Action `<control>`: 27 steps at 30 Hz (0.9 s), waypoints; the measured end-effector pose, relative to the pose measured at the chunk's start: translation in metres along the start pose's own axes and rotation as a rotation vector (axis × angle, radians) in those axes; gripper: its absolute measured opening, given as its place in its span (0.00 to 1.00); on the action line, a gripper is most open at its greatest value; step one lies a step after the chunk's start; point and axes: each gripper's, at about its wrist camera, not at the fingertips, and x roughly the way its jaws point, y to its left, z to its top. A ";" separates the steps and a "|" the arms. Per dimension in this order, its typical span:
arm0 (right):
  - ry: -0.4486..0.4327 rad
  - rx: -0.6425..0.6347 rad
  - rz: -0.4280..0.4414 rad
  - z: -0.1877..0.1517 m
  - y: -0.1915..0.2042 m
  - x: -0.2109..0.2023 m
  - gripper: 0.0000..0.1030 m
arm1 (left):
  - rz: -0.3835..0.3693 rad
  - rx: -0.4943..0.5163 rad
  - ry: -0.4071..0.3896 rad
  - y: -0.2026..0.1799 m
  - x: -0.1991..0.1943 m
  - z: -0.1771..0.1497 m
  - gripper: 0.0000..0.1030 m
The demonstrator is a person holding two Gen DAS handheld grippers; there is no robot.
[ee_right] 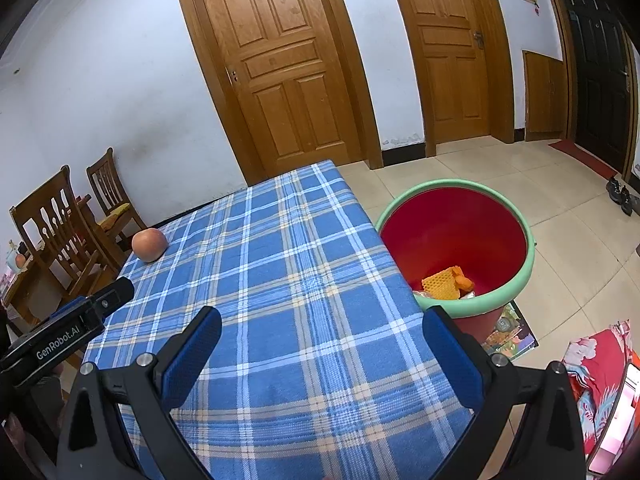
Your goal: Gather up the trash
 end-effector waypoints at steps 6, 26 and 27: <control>0.000 -0.007 0.001 0.000 0.002 -0.002 0.99 | 0.024 -0.006 -0.001 0.003 0.001 -0.001 0.87; 0.001 -0.007 0.001 -0.001 0.003 -0.002 0.99 | 0.027 -0.017 -0.001 0.007 0.001 0.000 0.87; 0.001 -0.006 0.001 -0.001 0.003 -0.002 0.99 | 0.027 -0.017 0.000 0.006 0.001 0.000 0.87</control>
